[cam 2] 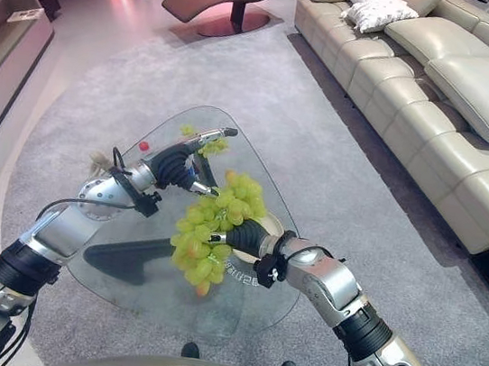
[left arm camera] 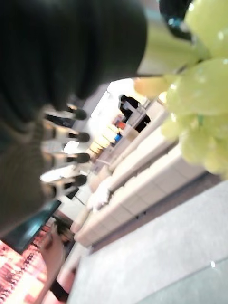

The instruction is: Pick up fruits into the plate

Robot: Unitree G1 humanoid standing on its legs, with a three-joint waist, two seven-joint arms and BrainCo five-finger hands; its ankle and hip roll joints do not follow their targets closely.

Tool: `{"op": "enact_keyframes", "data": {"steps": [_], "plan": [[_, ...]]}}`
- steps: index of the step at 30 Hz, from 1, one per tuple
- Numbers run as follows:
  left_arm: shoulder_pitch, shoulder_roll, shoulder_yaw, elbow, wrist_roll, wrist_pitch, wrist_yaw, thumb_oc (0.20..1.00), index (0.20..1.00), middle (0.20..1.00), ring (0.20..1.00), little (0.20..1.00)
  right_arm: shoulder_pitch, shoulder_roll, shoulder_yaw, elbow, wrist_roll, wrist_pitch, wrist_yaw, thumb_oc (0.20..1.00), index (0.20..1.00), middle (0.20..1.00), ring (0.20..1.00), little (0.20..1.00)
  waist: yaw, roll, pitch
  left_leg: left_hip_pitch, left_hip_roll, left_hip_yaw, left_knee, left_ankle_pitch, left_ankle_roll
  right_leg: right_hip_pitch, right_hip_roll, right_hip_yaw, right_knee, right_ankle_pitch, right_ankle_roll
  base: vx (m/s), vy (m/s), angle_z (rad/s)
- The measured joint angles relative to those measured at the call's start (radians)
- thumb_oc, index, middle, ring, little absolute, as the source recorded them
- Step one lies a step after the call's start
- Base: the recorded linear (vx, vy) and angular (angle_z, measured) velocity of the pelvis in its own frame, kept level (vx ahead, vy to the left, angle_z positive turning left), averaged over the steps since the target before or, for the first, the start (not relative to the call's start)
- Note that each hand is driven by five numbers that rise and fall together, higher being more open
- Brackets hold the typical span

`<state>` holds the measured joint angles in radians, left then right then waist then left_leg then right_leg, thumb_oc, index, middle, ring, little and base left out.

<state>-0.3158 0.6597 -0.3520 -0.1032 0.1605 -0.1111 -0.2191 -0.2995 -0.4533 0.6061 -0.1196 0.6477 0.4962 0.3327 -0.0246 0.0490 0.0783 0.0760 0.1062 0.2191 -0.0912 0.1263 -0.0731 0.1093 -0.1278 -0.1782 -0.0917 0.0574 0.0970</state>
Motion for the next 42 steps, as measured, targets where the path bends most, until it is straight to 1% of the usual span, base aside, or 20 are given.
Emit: {"op": "enact_keyframes", "data": {"steps": [4,6,10,13,15,18,19,20,22,24,26,29,30,31,34,36,37,38,40,42], "plan": [[-0.008,0.02,-0.01,0.004,0.078,0.022,-0.062,1.0,1.0,1.0,1.0,1.0,0.022,-0.002,0.003,0.005,0.004,0.0,-0.007,0.2,0.2,0.2,0.2,0.2,-0.003,0.002,-0.001,0.0,0.0,0.0,-0.002,-0.001,0.001,0.0,0.0,0.0,-0.001,-0.001,-0.001,0.0,0.0,0.0],[-0.022,0.053,-0.029,0.007,0.107,0.033,-0.1,1.0,1.0,1.0,1.0,1.0,0.023,-0.013,0.008,0.009,0.022,0.0,-0.024,0.2,0.2,0.2,0.2,0.2,-0.003,0.003,-0.001,0.0,0.0,0.0,-0.002,-0.001,0.001,0.0,0.0,0.0,-0.001,-0.001,-0.001,0.0,0.0,0.0],[-0.036,0.093,-0.072,0.031,0.159,0.074,-0.154,1.0,1.0,1.0,1.0,1.0,0.031,-0.035,0.009,0.018,0.041,-0.001,-0.045,0.2,0.2,0.2,0.2,0.2,-0.003,0.016,-0.001,0.0,-0.001,0.0,-0.002,-0.003,0.001,0.0,-0.001,0.001,0.0,-0.001,-0.001,0.01,0.008,0.0],[-0.013,0.097,-0.079,0.091,0.196,0.129,-0.183,1.0,1.0,1.0,1.0,1.0,0.049,-0.042,-0.004,0.019,0.071,-0.029,-0.07,0.2,0.2,0.2,0.2,0.2,-0.006,0.028,0.0,0.0,-0.001,0.0,-0.002,-0.003,0.001,0.0,0.0,0.001,0.0,-0.001,0.001,0.01,0.034,0.0],[0.037,0.097,-0.085,0.142,0.196,0.152,-0.185,1.0,1.0,1.0,1.0,1.0,0.071,-0.038,-0.061,0.021,0.1,-0.069,-0.089,0.2,0.2,0.2,0.2,0.2,-0.012,0.035,0.0,0.0,-0.001,0.001,-0.002,-0.003,0.001,-0.001,-0.001,0.002,0.0,-0.001,0.001,-0.01,0.018,-0.01],[0.094,0.095,-0.09,0.19,0.193,0.163,-0.177,1.0,1.0,1.0,1.0,1.0,0.076,-0.041,-0.11,0.029,0.108,-0.096,-0.093,0.2,0.2,0.2,0.2,0.2,-0.013,0.039,0.001,-0.003,-0.001,0.001,-0.002,-0.003,0.001,-0.004,-0.001,0.002,0.0,-0.002,0.002,0.0,0.0,0.0],[0.175,0.08,-0.089,0.258,0.191,0.179,-0.154,1.0,1.0,1.0,1.0,1.0,0.088,-0.048,-0.189,0.058,0.109,-0.126,-0.096,0.2,0.2,0.2,0.2,0.2,-0.007,0.039,0.001,-0.014,-0.001,0.0,-0.002,-0.004,0.0,-0.017,0.0,0.001,0.0,-0.003,0.001,0.0,0.0,0.0],[0.195,0.073,-0.089,0.277,0.181,0.176,-0.144,1.0,1.0,1.0,1.0,1.0,0.094,-0.051,-0.211,0.07,0.108,-0.131,-0.095,0.2,0.2,0.2,0.2,0.2,-0.004,0.038,0.002,-0.02,-0.001,-0.001,-0.002,-0.003,-0.001,-0.021,0.0,0.0,0.0,-0.002,0.003,-0.03,-0.015,0.03],[0.246,0.006,-0.069,0.403,0.134,0.175,-0.074,1.0,1.0,1.0,1.0,1.0,0.124,-0.051,-0.27,0.137,0.106,-0.152,-0.091,0.2,0.2,0.2,0.2,0.2,0.004,0.034,0.004,-0.02,-0.002,-0.002,-0.002,-0.003,-0.002,-0.02,-0.001,-0.002,-0.004,-0.004,0.004,-0.01,-0.023,0.03],[0.283,-0.011,-0.069,0.451,0.104,0.173,-0.039,1.0,1.0,1.0,1.0,1.0,0.14,-0.054,-0.288,0.169,0.105,-0.161,-0.091,0.2,0.2,0.2,0.2,0.2,0.004,0.027,0.009,-0.021,0.0,-0.003,-0.002,-0.003,-0.003,-0.021,0.0,-0.004,-0.004,-0.005,0.004,0.0,0.0,0.0],[0.317,-0.052,-0.047,0.524,0.057,0.16,0.002,1.0,1.0,1.0,1.0,1.0,0.161,-0.063,-0.293,0.194,0.104,-0.173,-0.088,0.2,0.2,0.2,0.2,0.2,0.001,0.02,0.015,-0.022,0.0,-0.002,-0.002,-0.004,-0.004,-0.021,0.0,-0.004,-0.005,-0.005,0.005,0.01,-0.034,-0.01],[0.352,-0.135,0.014,0.63,-0.013,0.125,0.078,1.0,1.0,1.0,1.0,1.0,0.194,-0.056,-0.313,0.222,0.096,-0.192,-0.083,0.2,0.2,0.2,0.2,0.2,0.003,0.002,0.027,-0.021,0.0,-0.003,-0.002,-0.006,-0.006,-0.02,0.0,-0.005,-0.005,-0.007,0.007,0.02,-0.022,0.0],[0.359,-0.182,0.048,0.706,-0.04,0.098,0.115,1.0,1.0,1.0,1.0,1.0,0.206,-0.038,-0.337,0.246,0.094,-0.199,-0.083,0.2,0.2,0.2,0.2,0.2,0.002,-0.006,0.032,-0.019,0.0,-0.003,-0.002,-0.006,-0.006,-0.017,0.0,-0.005,-0.005,-0.007,0.008,0.03,-0.024,0.0],[0.365,-0.201,0.057,0.753,-0.051,0.084,0.132,1.0,1.0,1.0,1.0,1.0,0.211,-0.031,-0.347,0.263,0.087,-0.204,-0.083,0.2,0.2,0.2,0.2,0.2,0.002,-0.013,0.037,-0.019,0.0,-0.003,-0.002,-0.007,-0.006,-0.018,0.0,-0.005,-0.005,-0.008,0.008,0.0,0.0,0.0],[0.374,-0.27,0.117,0.904,-0.093,0.039,0.196,1.0,1.0,1.0,1.0,1.0,0.203,-0.019,-0.362,0.355,0.006,-0.231,-0.088,0.2,0.2,0.2,0.2,0.2,0.004,-0.026,0.048,-0.024,0.0,-0.006,-0.001,-0.007,-0.006,-0.023,0.0,-0.005,-0.005,-0.008,0.01,-0.06,-0.021,0.02],[0.374,-0.291,0.124,0.969,-0.119,0.04,0.232,1.0,1.0,1.0,1.0,1.0,0.197,-0.023,-0.366,0.418,-0.062,-0.239,-0.109,0.2,0.2,0.2,0.2,0.2,0.015,-0.031,0.058,-0.056,0.0,-0.014,0.001,-0.002,-0.005,-0.052,0.001,-0.011,-0.005,-0.007,0.009,-0.13,-0.036,0.06],[0.374,-0.291,0.124,0.969,-0.119,0.04,0.232,1.0,1.0,1.0,1.0,1.0,0.197,-0.023,-0.366,0.418,-0.062,-0.239,-0.109,0.2,0.2,0.2,0.2,0.2,0.015,-0.031,0.058,-0.056,0.0,-0.014,0.001,-0.002,-0.005,-0.052,0.001,-0.011,-0.005,-0.007,0.009,-0.11,-0.051,0.15],[0.36,-0.301,0.126,1.01,-0.142,0.044,0.257,1.0,1.0,1.0,1.0,1.0,0.171,-0.025,-0.366,0.492,-0.123,-0.241,-0.13,0.2,0.2,0.2,0.2,0.2,0.021,-0.032,0.084,-0.075,-0.001,-0.028,0.002,0.007,-0.002,-0.061,0.001,-0.025,-0.005,-0.004,0.005,-0.07,-0.04,0.16],[0.347,-0.305,0.131,1.053,-0.143,0.043,0.277,1.0,1.0,1.0,1.0,1.0,0.147,-0.033,-0.359,0.548,-0.16,-0.241,-0.149,0.2,0.2,0.2,0.2,0.2,0.038,-0.034,0.097,-0.089,-0.001,-0.035,0.002,0.014,-0.003,-0.071,0.002,-0.03,-0.005,-0.003,0.004,-0.08,-0.061,0.15],[0.298,-0.317,0.134,1.15,-0.156,0.071,0.307,1.0,1.0,1.0,1.0,1.0,0.06,-0.043,-0.35,0.669,-0.202,-0.238,-0.183,0.2,0.2,0.2,0.2,0.2,0.051,-0.035,0.132,-0.105,0.0,-0.057,0.002,0.018,-0.005,-0.075,0.005,-0.048,-0.005,-0.003,0.004,-0.04,-0.062,0.24]]}}
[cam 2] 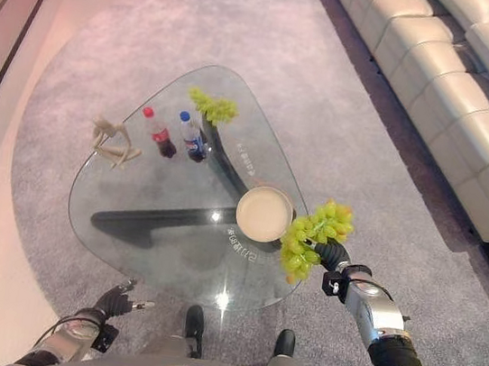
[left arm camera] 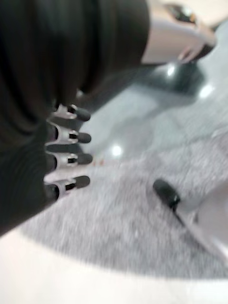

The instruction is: Pick up fruits into the plate

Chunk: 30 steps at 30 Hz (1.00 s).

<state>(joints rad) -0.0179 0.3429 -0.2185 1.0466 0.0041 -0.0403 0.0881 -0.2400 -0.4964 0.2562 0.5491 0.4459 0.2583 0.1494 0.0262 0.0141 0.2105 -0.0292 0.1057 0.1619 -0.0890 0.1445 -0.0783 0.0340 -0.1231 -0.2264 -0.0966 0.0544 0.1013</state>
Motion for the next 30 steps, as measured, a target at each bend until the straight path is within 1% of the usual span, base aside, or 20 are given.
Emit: {"op": "enact_keyframes", "data": {"steps": [2,4,5,7,9,11,13,15,16,19,20,22,23,26,30], "plan": [[-0.014,-0.001,-0.001,0.03,-0.001,0.013,0.007,1.0,1.0,1.0,1.0,1.0,-0.063,-0.009,0.0,0.069,-0.02,0.005,-0.024,0.2,0.2,0.2,0.2,0.2,0.009,-0.002,0.014,-0.025,0.001,-0.012,0.0,0.005,-0.001,-0.016,0.003,-0.011,0.0,0.0,-0.001,-0.04,-0.044,0.19],[-0.026,-0.001,-0.002,0.029,-0.001,0.022,0.012,1.0,1.0,1.0,1.0,1.0,-0.145,-0.036,0.0,0.148,-0.054,0.013,-0.042,0.2,0.2,0.2,0.2,0.2,0.03,-0.003,0.044,-0.046,0.0,-0.024,0.0,0.017,0.001,-0.033,0.004,-0.021,0.005,0.005,-0.005,-0.07,-0.007,0.16],[-0.033,0.002,-0.003,0.03,-0.001,0.021,0.016,1.0,1.0,1.0,1.0,1.0,-0.187,-0.047,-0.003,0.198,-0.076,0.01,-0.046,0.2,0.2,0.2,0.2,0.2,0.038,-0.001,0.064,-0.054,-0.001,-0.034,0.001,0.02,0.002,-0.033,0.004,-0.033,0.005,0.005,-0.006,-0.08,0.02,0.22],[-0.039,0.005,-0.003,0.028,-0.002,0.017,0.026,1.0,1.0,1.0,1.0,1.0,-0.237,-0.061,-0.004,0.248,-0.129,0.009,-0.054,0.2,0.2,0.2,0.2,0.2,0.068,0.003,0.096,-0.059,-0.002,-0.035,0.001,0.02,0.002,-0.038,0.004,-0.036,0.005,0.005,-0.006,-0.11,0.03,0.11],[-0.05,0.007,-0.003,0.027,-0.002,0.015,0.037,1.0,1.0,1.0,1.0,1.0,-0.286,-0.075,-0.003,0.281,-0.172,0.005,-0.054,0.2,0.2,0.2,0.2,0.2,0.084,0.016,0.12,-0.091,-0.005,-0.05,0.006,0.024,0.002,-0.064,0.003,-0.048,0.014,0.005,-0.006,-0.15,0.031,0.16],[-0.092,0.009,-0.014,0.026,-0.003,0.015,0.053,1.0,1.0,1.0,1.0,1.0,-0.364,-0.101,0.01,0.333,-0.222,0.001,-0.058,0.2,0.2,0.2,0.2,0.2,0.092,0.034,0.168,-0.144,-0.011,-0.073,0.038,0.025,0.003,-0.099,0.0,-0.064,0.036,0.004,-0.007,-0.13,0.037,0.22],[-0.135,0.01,-0.024,0.024,-0.005,0.014,0.073,1.0,1.0,1.0,1.0,1.0,-0.436,-0.127,0.034,0.356,-0.257,-0.002,-0.069,0.2,0.2,0.2,0.2,0.2,0.109,0.052,0.227,-0.175,-0.012,-0.081,0.063,0.025,0.003,-0.121,-0.002,-0.065,0.055,0.004,-0.007,-0.08,0.019,0.11],[-0.165,0.011,-0.024,0.024,-0.006,0.012,0.093,1.0,1.0,1.0,1.0,1.0,-0.484,-0.132,0.053,0.357,-0.282,-0.014,-0.084,0.2,0.2,0.2,0.2,0.2,0.115,0.057,0.27,-0.195,-0.016,-0.09,0.088,0.025,0.003,-0.14,-0.005,-0.073,0.081,0.001,-0.008,-0.03,-0.008,0.07],[-0.186,0.011,-0.025,0.023,-0.006,0.011,0.11,1.0,1.0,1.0,1.0,1.0,-0.513,-0.135,0.07,0.353,-0.294,-0.029,-0.095,0.2,0.2,0.2,0.2,0.2,0.119,0.061,0.302,-0.196,-0.017,-0.095,0.089,0.025,0.003,-0.143,-0.007,-0.075,0.091,0.0,-0.008,-0.03,-0.046,0.04],[-0.208,0.019,-0.027,0.0,-0.006,0.005,0.135,1.0,1.0,1.0,1.0,1.0,-0.544,-0.135,0.076,0.346,-0.319,-0.041,-0.119,0.2,0.2,0.2,0.2,0.2,0.128,0.059,0.322,-0.237,-0.02,-0.122,0.104,0.025,0.004,-0.18,-0.011,-0.087,0.126,-0.014,-0.01,-0.02,-0.057,0.19],[-0.219,0.027,-0.031,-0.005,-0.006,-0.007,0.149,1.0,1.0,1.0,1.0,1.0,-0.564,-0.136,0.089,0.344,-0.332,-0.041,-0.142,0.2,0.2,0.2,0.2,0.2,0.147,0.053,0.326,-0.257,-0.02,-0.128,0.105,0.03,0.006,-0.214,-0.014,-0.088,0.161,-0.027,-0.01,-0.01,-0.036,0.14],[-0.225,0.036,-0.034,-0.015,-0.014,-0.007,0.161,1.0,1.0,1.0,1.0,1.0,-0.602,-0.137,0.114,0.339,-0.355,-0.045,-0.174,0.2,0.2,0.2,0.2,0.2,0.154,0.05,0.328,-0.288,-0.022,-0.14,0.106,0.039,0.009,-0.253,-0.021,-0.094,0.195,-0.041,-0.012,-0.02,0.011,0.14],[-0.23,0.039,-0.041,-0.018,-0.024,-0.007,0.164,1.0,1.0,1.0,1.0,1.0,-0.619,-0.141,0.114,0.337,-0.368,-0.055,-0.194,0.2,0.2,0.2,0.2,0.2,0.168,0.05,0.328,-0.304,-0.023,-0.14,0.106,0.041,0.011,-0.277,-0.024,-0.092,0.215,-0.046,-0.012,0.0,0.024,0.08],[-0.227,0.043,-0.066,-0.022,-0.026,-0.006,0.172,1.0,1.0,1.0,1.0,1.0,-0.65,-0.145,0.116,0.332,-0.4,-0.079,-0.246,0.2,0.2,0.2,0.2,0.2,0.182,0.049,0.329,-0.339,-0.037,-0.144,0.11,0.051,0.018,-0.325,-0.043,-0.094,0.26,-0.06,-0.006,0.01,0.029,0.09],[-0.226,0.045,-0.072,-0.044,-0.047,-0.003,0.181,1.0,1.0,1.0,1.0,1.0,-0.67,-0.149,0.125,0.307,-0.423,-0.077,-0.279,0.2,0.2,0.2,0.2,0.2,0.189,0.047,0.33,-0.372,-0.049,-0.152,0.117,0.057,0.026,-0.358,-0.059,-0.104,0.283,-0.064,-0.001,0.03,0.02,0.1]]}}
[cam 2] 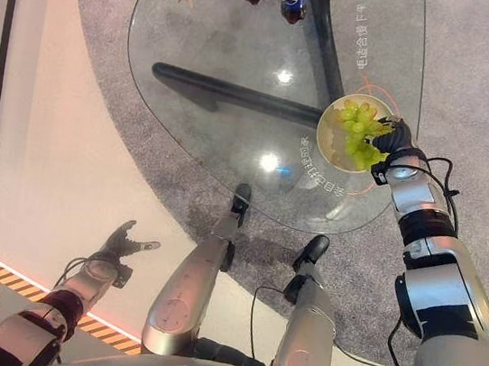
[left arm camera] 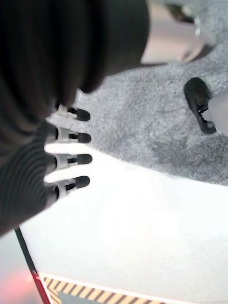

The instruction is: Pick up fruits into the plate

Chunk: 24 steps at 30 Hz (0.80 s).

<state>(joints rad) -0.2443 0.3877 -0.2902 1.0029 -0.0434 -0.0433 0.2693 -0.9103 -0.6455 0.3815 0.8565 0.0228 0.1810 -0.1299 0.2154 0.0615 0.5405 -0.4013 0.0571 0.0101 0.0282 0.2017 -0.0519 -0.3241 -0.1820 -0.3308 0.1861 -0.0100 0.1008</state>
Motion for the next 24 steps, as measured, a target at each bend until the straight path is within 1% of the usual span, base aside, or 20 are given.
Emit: {"op": "enact_keyframes", "data": {"steps": [2,5,7,10,13,14,15,16,17,19,20,22,24], "plan": [[0.0,0.001,-0.007,-0.008,-0.015,-0.001,0.001,1.0,1.0,1.0,1.0,1.0,-0.016,-0.002,0.025,0.0,-0.006,0.004,-0.007,0.2,0.2,0.2,0.2,0.2,-0.003,-0.001,0.0,-0.013,-0.007,-0.009,0.003,0.003,0.005,-0.017,-0.012,-0.006,0.021,-0.008,0.003,0.04,-0.003,0.12],[0.0,0.009,-0.012,-0.013,-0.018,-0.001,0.004,1.0,1.0,1.0,1.0,1.0,-0.05,-0.003,0.028,0.036,-0.005,0.033,-0.013,0.2,0.2,0.2,0.2,0.2,0.0,-0.002,0.0,-0.045,-0.012,-0.015,0.006,0.006,0.009,-0.058,-0.022,-0.006,0.052,-0.017,0.004,0.03,0.007,0.07],[0.0,0.017,-0.021,-0.016,-0.021,-0.001,0.005,1.0,1.0,1.0,1.0,1.0,-0.081,-0.001,0.028,0.093,-0.004,0.049,-0.013,0.2,0.2,0.2,0.2,0.2,0.004,-0.002,0.0,-0.076,-0.014,-0.016,0.021,0.008,0.01,-0.091,-0.03,-0.006,0.078,-0.023,0.002,0.01,0.017,0.02],[0.002,0.021,-0.025,-0.017,-0.037,-0.002,0.005,1.0,1.0,1.0,1.0,1.0,-0.113,0.0,0.029,0.165,-0.004,0.09,0.005,0.2,0.2,0.2,0.2,0.2,0.007,-0.002,0.0,-0.098,-0.026,-0.016,0.039,0.008,0.011,-0.123,-0.047,-0.004,0.117,-0.037,0.001,0.01,0.032,0.05],[0.004,0.024,-0.028,-0.03,-0.037,-0.003,0.005,1.0,1.0,1.0,1.0,1.0,-0.159,-0.001,0.038,0.299,-0.017,0.168,0.056,0.2,0.2,0.2,0.2,0.2,0.011,-0.001,0.0,-0.107,-0.03,-0.017,0.04,0.012,0.017,-0.147,-0.062,0.001,0.156,-0.051,0.001,0.05,-0.015,0.05],[0.01,0.025,-0.028,-0.046,-0.038,-0.002,0.004,1.0,1.0,1.0,1.0,1.0,-0.162,-0.003,0.043,0.326,-0.027,0.201,0.081,0.2,0.2,0.2,0.2,0.2,0.01,0.0,-0.001,-0.109,-0.032,-0.017,0.04,0.002,0.01,-0.153,-0.068,0.004,0.167,-0.063,-0.001,0.07,-0.027,0.09],[0.014,0.025,-0.033,-0.061,-0.038,-0.003,0.001,1.0,1.0,1.0,1.0,1.0,-0.162,-0.006,0.052,0.354,-0.035,0.238,0.105,0.2,0.2,0.2,0.2,0.2,0.011,0.003,-0.001,-0.114,-0.039,-0.019,0.047,0.001,0.01,-0.164,-0.08,0.007,0.19,-0.077,-0.002,-0.08,0.03,0.11],[0.014,0.025,-0.04,-0.067,-0.041,-0.004,0.001,1.0,1.0,1.0,1.0,1.0,-0.16,-0.008,0.053,0.368,-0.035,0.258,0.114,0.363,0.363,0.363,0.363,0.363,0.013,0.003,-0.001,-0.119,-0.043,-0.018,0.051,0.009,0.019,-0.176,-0.082,0.011,0.203,-0.08,-0.003,-0.08,0.036,0.08],[0.018,0.025,-0.047,-0.077,-0.042,-0.001,-0.002,1.0,1.0,1.0,1.0,1.0,-0.153,-0.007,0.052,0.383,-0.035,0.285,0.114,1.0,1.0,1.0,1.0,1.0,0.018,0.008,0.0,-0.123,-0.045,-0.017,0.054,0.011,0.019,-0.182,-0.086,0.013,0.217,-0.084,-0.003,-0.08,0.036,0.02],[0.032,0.025,-0.049,-0.086,-0.043,-0.001,-0.003,1.0,1.0,1.0,1.0,1.0,-0.145,-0.005,0.052,0.388,-0.043,0.32,0.117,1.0,1.0,1.0,1.0,1.0,0.021,0.019,0.001,-0.128,-0.047,-0.017,0.057,0.008,0.011,-0.196,-0.091,0.018,0.234,-0.09,-0.005,0.02,-0.008,-0.03],[0.033,0.025,-0.049,-0.086,-0.043,0.0,-0.004,1.0,1.0,1.0,1.0,1.0,-0.144,-0.006,0.051,0.388,-0.043,0.323,0.117,1.0,1.0,1.0,1.0,1.0,0.019,0.024,0.0,-0.129,-0.046,-0.018,0.058,0.004,0.01,-0.196,-0.09,0.02,0.236,-0.091,-0.005,0.0,0.0,0.0],[0.04,0.025,-0.048,-0.088,-0.044,0.003,-0.013,1.0,1.0,1.0,1.0,1.0,-0.135,-0.006,0.038,0.387,-0.025,0.321,0.098,1.0,1.0,1.0,1.0,1.0,0.021,0.039,0.0,-0.129,-0.042,-0.018,0.068,0.009,0.012,-0.195,-0.088,0.015,0.238,-0.091,-0.005,-0.08,0.021,0.03],[0.042,0.025,-0.047,-0.087,-0.044,0.0,-0.021,1.0,1.0,1.0,1.0,1.0,-0.132,-0.007,0.011,0.385,0.01,0.299,0.055,1.0,1.0,1.0,1.0,1.0,0.022,0.05,-0.002,-0.127,-0.041,-0.017,0.07,0.009,0.012,-0.191,-0.085,0.017,0.237,-0.091,-0.006,-0.04,0.019,-0.02]]}}
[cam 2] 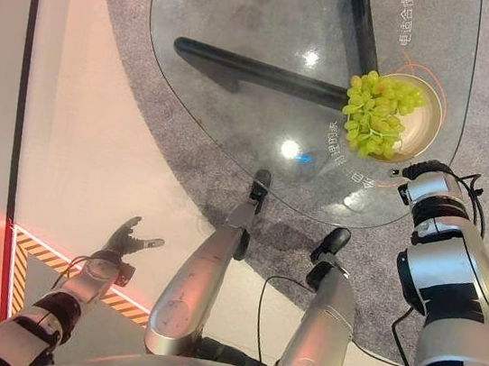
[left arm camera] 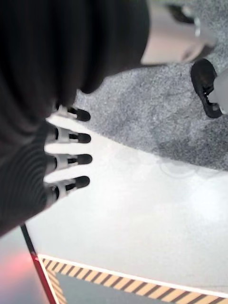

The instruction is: Pick up fruits into the plate

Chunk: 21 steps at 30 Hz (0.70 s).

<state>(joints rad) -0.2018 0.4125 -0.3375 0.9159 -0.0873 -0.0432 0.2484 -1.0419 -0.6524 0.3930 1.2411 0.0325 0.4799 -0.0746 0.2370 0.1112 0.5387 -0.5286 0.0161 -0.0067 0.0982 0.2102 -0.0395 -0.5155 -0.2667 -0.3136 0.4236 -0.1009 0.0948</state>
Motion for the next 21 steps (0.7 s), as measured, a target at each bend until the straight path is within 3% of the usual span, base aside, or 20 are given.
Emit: {"op": "enact_keyframes", "data": {"steps": [2,6,11,16,18,21], "plan": [[0.001,0.0,0.0,0.001,0.0,0.001,-0.004,1.0,1.0,1.0,1.0,1.0,0.021,0.001,-0.027,-0.019,0.022,-0.039,-0.044,1.0,1.0,1.0,1.0,1.0,-0.001,0.004,0.001,0.013,0.001,0.004,0.0,0.001,0.001,0.012,0.0,0.004,-0.002,0.001,0.0,-0.04,0.03,-0.03],[0.007,-0.003,0.014,0.004,0.0,0.0,-0.02,1.0,1.0,1.0,1.0,1.0,0.159,0.003,-0.106,-0.137,0.089,-0.182,-0.138,1.0,1.0,1.0,1.0,1.0,-0.02,0.003,0.002,0.137,0.003,0.023,-0.029,-0.007,0.005,0.137,0.006,0.006,-0.053,0.005,-0.001,-0.03,0.041,-0.05],[0.026,-0.004,0.053,0.023,-0.001,0.02,-0.019,1.0,1.0,1.0,1.0,1.0,0.408,0.042,-0.18,-0.33,0.11,-0.301,-0.166,1.0,1.0,1.0,1.0,1.0,-0.089,-0.023,-0.014,0.333,0.025,0.06,-0.094,-0.03,0.001,0.346,0.051,0.029,-0.203,0.05,0.011,0.04,0.008,-0.25],[0.058,-0.011,0.081,0.091,0.0,0.025,-0.02,1.0,1.0,1.0,1.0,1.0,0.711,0.156,-0.222,-0.346,0.103,-0.33,-0.174,1.0,1.0,1.0,1.0,1.0,-0.157,-0.11,-0.143,0.437,0.054,0.096,-0.156,-0.038,-0.011,0.467,0.091,0.033,-0.336,0.09,0.011,0.14,-0.04,-0.22],[0.105,-0.021,0.098,0.108,0.009,0.02,-0.02,1.0,1.0,1.0,1.0,1.0,0.861,0.202,-0.236,-0.333,0.09,-0.34,-0.167,1.0,1.0,1.0,1.0,1.0,-0.194,-0.144,-0.23,0.496,0.066,0.117,-0.187,-0.049,-0.022,0.535,0.11,0.037,-0.412,0.102,0.009,0.11,-0.054,-0.27],[0.129,-0.032,0.1,0.134,0.034,0.019,-0.029,1.0,1.0,1.0,1.0,1.0,0.96,0.236,-0.241,-0.294,0.082,-0.346,-0.154,1.0,1.0,1.0,1.0,1.0,-0.224,-0.164,-0.303,0.547,0.078,0.143,-0.188,-0.07,-0.036,0.604,0.128,0.053,-0.478,0.119,0.005,0.07,-0.033,-0.23]]}}
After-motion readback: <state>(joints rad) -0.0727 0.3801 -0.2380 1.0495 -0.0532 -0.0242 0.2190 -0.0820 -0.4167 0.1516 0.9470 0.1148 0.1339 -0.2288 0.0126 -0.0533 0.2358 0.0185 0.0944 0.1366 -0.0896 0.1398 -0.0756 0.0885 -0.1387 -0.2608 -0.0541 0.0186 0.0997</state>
